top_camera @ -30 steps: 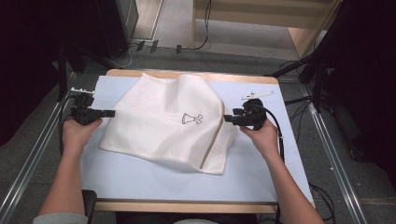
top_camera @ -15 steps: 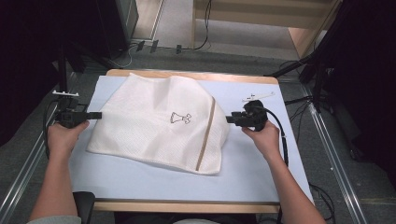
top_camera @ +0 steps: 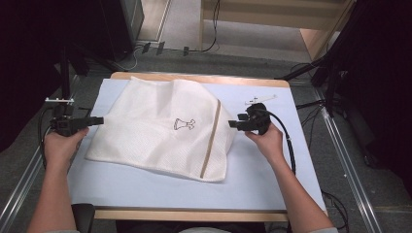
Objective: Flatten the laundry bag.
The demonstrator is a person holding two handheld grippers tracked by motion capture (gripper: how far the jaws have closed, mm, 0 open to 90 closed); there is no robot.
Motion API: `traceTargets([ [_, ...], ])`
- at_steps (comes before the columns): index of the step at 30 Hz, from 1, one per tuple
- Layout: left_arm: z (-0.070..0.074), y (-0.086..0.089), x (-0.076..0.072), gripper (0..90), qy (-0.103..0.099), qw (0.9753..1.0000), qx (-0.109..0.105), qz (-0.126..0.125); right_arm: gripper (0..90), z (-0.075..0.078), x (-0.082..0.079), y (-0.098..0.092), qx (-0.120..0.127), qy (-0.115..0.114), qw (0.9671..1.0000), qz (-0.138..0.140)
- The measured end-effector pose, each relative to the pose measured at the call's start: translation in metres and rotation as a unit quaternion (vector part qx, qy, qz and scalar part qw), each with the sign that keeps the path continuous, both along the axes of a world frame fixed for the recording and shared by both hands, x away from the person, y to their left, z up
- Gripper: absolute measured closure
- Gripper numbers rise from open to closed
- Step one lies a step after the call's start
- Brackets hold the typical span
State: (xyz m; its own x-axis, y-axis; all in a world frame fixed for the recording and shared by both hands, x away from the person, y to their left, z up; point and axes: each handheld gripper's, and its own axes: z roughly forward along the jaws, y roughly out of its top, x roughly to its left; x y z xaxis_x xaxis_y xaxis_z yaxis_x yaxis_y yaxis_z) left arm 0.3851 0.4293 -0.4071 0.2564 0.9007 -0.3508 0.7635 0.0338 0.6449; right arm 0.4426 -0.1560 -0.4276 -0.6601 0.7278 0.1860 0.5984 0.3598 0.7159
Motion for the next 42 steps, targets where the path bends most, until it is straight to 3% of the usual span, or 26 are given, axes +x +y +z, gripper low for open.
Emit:
traceTargets([
  [7, 0.01, -0.015, -0.005, 52.1, -0.012, 0.9997, 0.004, -0.018, 39.8, -0.015, 0.015, 0.007, 0.008, 0.011, 0.9999, -0.004],
  [11, 0.01, -0.03, -0.006, 51.6, -0.006, 0.9989, 0.016, -0.043, 38.5, -0.032, 0.023, 0.017, -0.009, 0.022, 0.9997, -0.001],
  [15, 0.01, -0.036, -0.006, 51.6, -0.006, 0.9987, 0.011, -0.05, 40.3, -0.039, 0.026, 0.02, -0.016, 0.024, 0.9996, -0.001],
  [17, 0.01, -0.04, -0.006, 51.6, -0.007, 0.9984, 0.007, -0.055, 45.1, -0.042, 0.027, 0.022, -0.01, 0.025, 0.9996, -0.001],
  [18, 0.01, -0.043, -0.005, 51.7, -0.009, 0.9982, 0.002, -0.059, 54.6, -0.043, 0.027, 0.023, -0.01, 0.021, 0.9997, -0.002],
  [19, 0.01, -0.043, -0.005, 51.7, -0.009, 0.9982, 0.002, -0.059, 54.6, -0.043, 0.027, 0.023, -0.01, 0.021, 0.9997, -0.002],
  [21, 0.011, -0.048, -0.004, 51.7, -0.01, 0.9979, -0.004, -0.064, 70.7, -0.044, 0.024, 0.027, -0.011, 0.014, 0.9998, 0.0],
  [22, 0.011, -0.051, -0.004, 51.7, -0.009, 0.9976, -0.002, -0.068, 80.1, -0.044, 0.02, 0.033, -0.023, 0.003, 0.9997, 0.0],
  [23, 0.011, -0.054, -0.004, 51.7, -0.009, 0.9974, -0.001, -0.071, 80.1, -0.044, 0.02, 0.033, -0.023, 0.003, 0.9997, 0.0],
  [24, 0.011, -0.056, -0.003, 51.6, -0.009, 0.9971, -0.001, -0.075, 87.5, -0.043, 0.017, 0.038, -0.041, -0.003, 0.9992, 0.003],
  [26, 0.012, -0.063, -0.003, 51.5, -0.009, 0.9966, 0.003, -0.082, 90.0, -0.043, 0.016, 0.039, -0.05, -0.011, 0.9987, 0.003],
  [29, 0.012, -0.065, -0.003, 51.3, -0.008, 0.9963, 0.006, -0.085, 90.0, -0.043, 0.018, 0.036, -0.032, 0.008, 0.9995, -0.001],
  [35, 0.009, -0.07, -0.007, 51.2, -0.005, 0.9961, 0.011, -0.088, 90.0, -0.039, 0.015, 0.032, -0.034, 0.029, 0.999, 0.007],
  [36, 0.008, -0.072, -0.009, 51.2, -0.006, 0.9959, 0.011, -0.089, 90.0, -0.038, 0.011, 0.029, -0.033, 0.04, 0.9985, 0.015],
  [40, 0.006, -0.073, -0.011, 51.1, -0.003, 0.9958, 0.015, -0.091, 90.0, -0.035, -0.002, 0.023, -0.033, 0.048, 0.9979, 0.028],
  [42, 0.004, -0.073, -0.011, 50.9, -0.001, 0.9956, 0.018, -0.092, 90.0, -0.038, -0.022, 0.018, -0.027, 0.056, 0.9973, 0.04],
])
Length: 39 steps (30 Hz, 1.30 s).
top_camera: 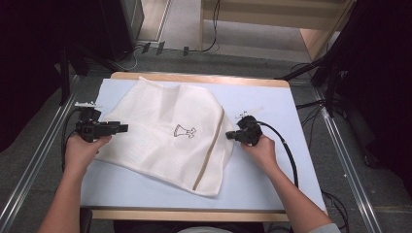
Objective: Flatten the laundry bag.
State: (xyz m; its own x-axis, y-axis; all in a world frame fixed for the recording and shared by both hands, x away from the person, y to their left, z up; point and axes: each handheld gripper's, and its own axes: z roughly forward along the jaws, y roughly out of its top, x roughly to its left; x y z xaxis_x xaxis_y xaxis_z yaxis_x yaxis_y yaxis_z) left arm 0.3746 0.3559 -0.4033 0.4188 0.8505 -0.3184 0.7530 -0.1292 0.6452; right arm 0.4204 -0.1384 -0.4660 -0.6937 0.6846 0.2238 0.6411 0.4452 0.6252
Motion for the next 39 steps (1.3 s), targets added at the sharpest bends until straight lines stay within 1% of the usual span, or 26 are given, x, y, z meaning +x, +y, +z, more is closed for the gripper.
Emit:
traceTargets([
  [1, 0.0, 0.0, 0.0, 50.8, 0.0, 1.0, 0.0, 0.0, 90.0, 0.0, 0.0, 0.0, 0.0, 0.0, 1.0, 0.0],
  [2, 0.0, 0.0, 0.0, 50.7, 0.0, 1.0, -0.001, 0.001, 90.0, 0.0, -0.011, -0.001, -0.003, -0.007, 1.0, 0.007],
  [4, 0.0, -0.002, 0.001, 50.5, 0.0, 1.0, -0.003, 0.001, 90.0, 0.002, -0.017, -0.001, -0.005, -0.005, 0.9999, 0.01],
  [6, 0.0, -0.005, 0.003, 50.3, -0.003, 1.0, 0.001, -0.001, 90.0, 0.001, -0.035, -0.003, -0.007, -0.015, 0.9996, 0.022],
  [7, 0.0, -0.005, 0.003, 50.0, -0.003, 1.0, 0.001, -0.001, 90.0, 0.001, -0.035, -0.003, -0.007, -0.015, 0.9996, 0.022],
  [9, -0.001, -0.008, 0.006, 48.8, -0.006, 1.0, 0.002, -0.004, 90.0, 0.001, -0.048, -0.004, -0.007, -0.019, 0.9994, 0.027],
  [10, -0.001, -0.008, 0.006, 47.6, -0.006, 1.0, 0.002, -0.004, 90.0, 0.001, -0.048, -0.004, -0.007, -0.019, 0.9994, 0.027],
  [12, -0.004, -0.011, 0.011, 46.6, -0.01, 0.9999, 0.004, -0.006, 90.0, 0.001, -0.061, -0.002, -0.004, -0.007, 0.9994, 0.034],
  [13, -0.004, -0.011, 0.011, 46.2, -0.01, 0.9999, 0.004, -0.006, 90.0, 0.001, -0.061, -0.002, -0.004, -0.007, 0.9994, 0.034],
  [14, -0.005, -0.014, 0.014, 46.0, -0.011, 0.9999, 0.003, -0.007, 90.0, 0.001, -0.07, 0.0, -0.004, -0.006, 0.9989, 0.047],
  [17, -0.005, -0.018, 0.018, 45.8, -0.01, 0.9999, 0.003, -0.012, 90.0, 0.002, -0.077, 0.001, -0.005, -0.008, 0.998, 0.062],
  [19, -0.005, -0.022, 0.02, 45.1, -0.009, 0.9998, 0.006, -0.015, 87.4, 0.003, -0.077, 0.0, -0.007, -0.011, 0.9974, 0.07],
  [20, -0.005, -0.024, 0.022, 44.8, -0.005, 0.9999, 0.004, -0.012, 83.5, 0.006, -0.074, -0.005, 0.009, -0.008, 0.9976, 0.068],
  [21, -0.005, -0.024, 0.022, 44.8, -0.005, 0.9999, 0.004, -0.012, 83.5, 0.006, -0.074, -0.005, 0.009, -0.008, 0.9976, 0.068],
  [22, -0.005, -0.025, 0.023, 44.7, -0.003, 0.9999, 0.005, -0.011, 79.5, 0.011, -0.074, -0.01, 0.02, -0.023, 0.998, 0.056],
  [23, -0.005, -0.025, 0.023, 44.8, -0.003, 0.9999, 0.005, -0.011, 79.5, 0.011, -0.074, -0.01, 0.02, -0.023, 0.998, 0.056],
  [25, -0.004, -0.025, 0.023, 44.8, -0.004, 0.9999, 0.005, -0.009, 73.1, 0.016, -0.072, -0.014, 0.023, -0.036, 0.9982, 0.042],
  [27, -0.004, -0.024, 0.018, 44.8, -0.007, 0.9999, 0.006, -0.008, 65.6, 0.02, -0.063, -0.018, 0.026, -0.057, 0.9977, 0.024],
  [28, -0.004, -0.024, 0.018, 44.8, -0.007, 0.9999, 0.006, -0.008, 62.0, 0.021, -0.058, -0.019, 0.033, -0.06, 0.9975, 0.015],
  [29, -0.003, -0.023, 0.014, 44.8, -0.009, 0.9999, 0.009, -0.008, 58.4, 0.023, -0.055, -0.02, 0.035, -0.059, 0.9976, 0.008],
  [30, -0.003, -0.023, 0.014, 44.8, -0.009, 0.9999, 0.009, -0.008, 58.4, 0.023, -0.055, -0.02, 0.035, -0.059, 0.9976, 0.008],
  [32, -0.002, -0.021, 0.006, 44.8, -0.012, 0.9999, 0.007, -0.003, 55.6, 0.029, -0.039, -0.021, 0.045, -0.048, 0.9978, -0.007],
  [33, -0.002, -0.021, 0.006, 44.8, -0.012, 0.9999, 0.007, -0.003, 55.6, 0.029, -0.039, -0.021, 0.045, -0.048, 0.9978, -0.007],
  [34, -0.002, -0.02, 0.001, 44.8, -0.013, 0.9999, 0.008, -0.002, 53.1, 0.031, -0.031, -0.022, 0.038, -0.056, 0.9976, -0.014],
  [35, -0.002, -0.02, 0.001, 44.8, -0.013, 0.9999, 0.008, -0.002, 53.1, 0.031, -0.031, -0.022, 0.038, -0.056, 0.9976, -0.014],
  [39, -0.002, -0.018, -0.009, 44.7, -0.015, 0.9998, 0.011, -0.002, 46.9, 0.035, -0.016, -0.018, 0.036, -0.059, 0.9974, -0.021],
])
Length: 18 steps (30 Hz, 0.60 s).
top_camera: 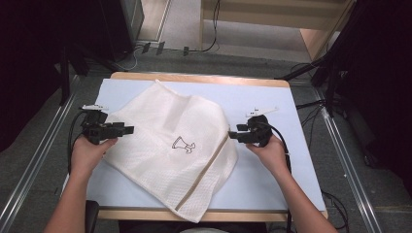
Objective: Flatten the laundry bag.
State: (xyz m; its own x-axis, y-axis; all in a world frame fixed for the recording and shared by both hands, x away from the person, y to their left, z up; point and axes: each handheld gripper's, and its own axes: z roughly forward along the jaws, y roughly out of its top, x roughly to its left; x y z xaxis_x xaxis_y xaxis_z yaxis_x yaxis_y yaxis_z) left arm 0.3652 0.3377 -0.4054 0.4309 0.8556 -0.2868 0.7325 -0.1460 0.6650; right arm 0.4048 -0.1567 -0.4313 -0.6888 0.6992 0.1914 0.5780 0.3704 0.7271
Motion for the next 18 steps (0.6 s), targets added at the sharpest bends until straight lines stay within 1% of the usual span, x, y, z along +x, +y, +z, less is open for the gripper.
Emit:
traceTargets([
  [1, 0.0, 0.0, -0.003, 44.7, -0.001, 1.0, 0.003, 0.001, 45.7, 0.0, 0.004, 0.002, 0.001, 0.0, 1.0, 0.0],
  [2, -0.001, 0.0, -0.007, 44.7, -0.001, 1.0, 0.003, 0.0, 47.1, 0.001, 0.013, 0.006, 0.001, 0.003, 1.0, -0.001],
  [3, -0.001, 0.0, -0.007, 44.7, -0.001, 1.0, 0.003, 0.0, 47.1, 0.001, 0.013, 0.006, 0.001, 0.003, 1.0, -0.001],
  [4, -0.001, 0.001, -0.012, 44.6, 0.0, 1.0, 0.004, 0.001, 46.9, 0.001, 0.02, 0.011, 0.001, 0.004, 1.0, -0.001],
  [5, -0.001, 0.001, -0.012, 44.6, 0.0, 1.0, 0.004, 0.001, 45.6, 0.001, 0.024, 0.014, -0.001, 0.004, 1.0, -0.001],
  [6, -0.001, 0.001, -0.013, 44.6, 0.0, 1.0, 0.003, 0.001, 45.6, 0.001, 0.024, 0.014, -0.001, 0.004, 1.0, -0.001],
  [7, -0.001, 0.001, -0.015, 44.5, 0.0, 1.0, 0.003, 0.003, 42.9, 0.0, 0.032, 0.019, 0.001, 0.005, 1.0, -0.001],
  [8, -0.001, 0.002, -0.017, 44.5, 0.0, 1.0, 0.003, 0.004, 42.9, 0.0, 0.032, 0.019, 0.001, 0.005, 1.0, -0.001],
  [9, -0.002, 0.003, -0.019, 44.5, 0.001, 1.0, 0.004, 0.005, 40.9, 0.0, 0.035, 0.022, -0.003, 0.01, 0.9999, -0.002],
  [10, -0.002, 0.004, -0.02, 44.5, 0.001, 1.0, 0.006, 0.006, 39.5, -0.001, 0.039, 0.026, -0.008, 0.008, 0.9999, 0.002],
  [11, -0.003, 0.005, -0.021, 44.5, 0.003, 0.9999, 0.005, 0.009, 39.6, -0.001, 0.042, 0.028, -0.007, 0.011, 0.9999, 0.002],
  [12, -0.004, 0.006, -0.022, 44.5, 0.004, 0.9999, 0.004, 0.011, 37.5, -0.002, 0.048, 0.034, -0.006, 0.012, 0.9999, 0.002],
  [13, -0.004, 0.008, -0.023, 44.5, 0.005, 0.9999, 0.004, 0.013, 37.5, -0.002, 0.048, 0.034, -0.006, 0.012, 0.9999, 0.002],
  [15, -0.004, 0.013, -0.027, 44.5, 0.005, 0.9998, 0.003, 0.021, 34.6, -0.003, 0.057, 0.041, -0.005, 0.006, 1.0, -0.002],
  [16, -0.004, 0.013, -0.027, 44.5, 0.005, 0.9998, 0.003, 0.021, 34.6, -0.003, 0.057, 0.041, -0.005, 0.006, 1.0, -0.002],
  [17, -0.004, 0.015, -0.029, 44.5, 0.004, 0.9997, 0.002, 0.024, 34.7, -0.004, 0.061, 0.044, -0.005, 0.004, 1.0, -0.002],
  [18, -0.004, 0.017, -0.03, 44.4, 0.004, 0.9996, 0.001, 0.027, 34.6, -0.006, 0.064, 0.046, -0.005, 0.009, 0.9999, -0.002],
])
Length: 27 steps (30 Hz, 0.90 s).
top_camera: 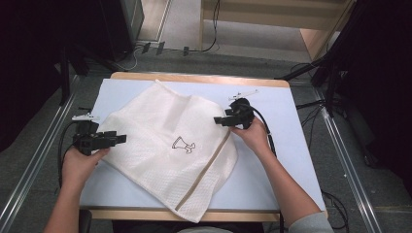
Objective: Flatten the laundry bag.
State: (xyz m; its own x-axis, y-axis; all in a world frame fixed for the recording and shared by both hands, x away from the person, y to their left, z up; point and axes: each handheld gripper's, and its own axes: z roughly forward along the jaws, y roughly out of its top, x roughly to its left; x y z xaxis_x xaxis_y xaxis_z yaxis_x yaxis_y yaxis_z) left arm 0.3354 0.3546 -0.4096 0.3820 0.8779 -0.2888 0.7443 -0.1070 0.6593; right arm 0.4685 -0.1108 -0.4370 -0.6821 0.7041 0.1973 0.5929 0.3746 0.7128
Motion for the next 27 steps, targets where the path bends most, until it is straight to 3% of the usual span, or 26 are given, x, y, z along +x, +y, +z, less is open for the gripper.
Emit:
traceTargets([
  [4, -0.002, 0.007, -0.004, 44.6, 0.002, 0.9999, -0.002, 0.013, 35.0, -0.01, 0.01, 0.01, -0.008, 0.006, 1.0, -0.002],
  [10, -0.006, 0.015, -0.005, 44.7, 0.007, 0.9997, -0.003, 0.024, 44.6, -0.024, 0.013, 0.016, -0.035, 0.02, 0.9992, -0.005],
  [11, -0.006, 0.016, -0.004, 44.7, 0.008, 0.9997, -0.006, 0.024, 52.0, -0.027, 0.013, 0.016, -0.036, 0.018, 0.9992, -0.004],
  [12, -0.006, 0.016, -0.004, 44.7, 0.008, 0.9997, -0.006, 0.024, 52.0, -0.027, 0.013, 0.016, -0.036, 0.018, 0.9992, -0.004],
  [13, -0.006, 0.016, -0.004, 44.7, 0.008, 0.9997, -0.006, 0.024, 57.8, -0.026, 0.012, 0.015, -0.036, 0.02, 0.9992, -0.004],
  [14, -0.006, 0.016, -0.004, 44.8, 0.008, 0.9996, -0.006, 0.024, 65.4, -0.026, 0.012, 0.015, -0.036, 0.019, 0.9992, -0.004],
  [15, -0.006, 0.016, -0.003, 44.8, 0.009, 0.9997, -0.005, 0.024, 79.1, -0.026, 0.01, 0.013, -0.033, 0.014, 0.9993, -0.007],
  [17, -0.006, 0.013, -0.002, 44.8, 0.009, 0.9997, -0.006, 0.02, 83.3, -0.026, 0.01, 0.011, -0.025, 0.014, 0.9995, -0.014],
  [19, -0.006, 0.012, 0.0, 44.9, 0.008, 0.9998, -0.006, 0.017, 83.8, -0.025, 0.011, 0.005, -0.013, 0.023, 0.9994, -0.021],
  [22, -0.006, 0.011, 0.001, 45.0, 0.007, 0.9998, -0.007, 0.016, 83.9, -0.025, 0.011, 0.0, -0.017, 0.017, 0.9993, -0.028],
  [27, -0.007, 0.002, 0.008, 45.1, 0.008, 1.0, -0.005, 0.001, 83.9, -0.024, 0.011, -0.022, -0.021, 0.012, 0.9975, -0.066],
])
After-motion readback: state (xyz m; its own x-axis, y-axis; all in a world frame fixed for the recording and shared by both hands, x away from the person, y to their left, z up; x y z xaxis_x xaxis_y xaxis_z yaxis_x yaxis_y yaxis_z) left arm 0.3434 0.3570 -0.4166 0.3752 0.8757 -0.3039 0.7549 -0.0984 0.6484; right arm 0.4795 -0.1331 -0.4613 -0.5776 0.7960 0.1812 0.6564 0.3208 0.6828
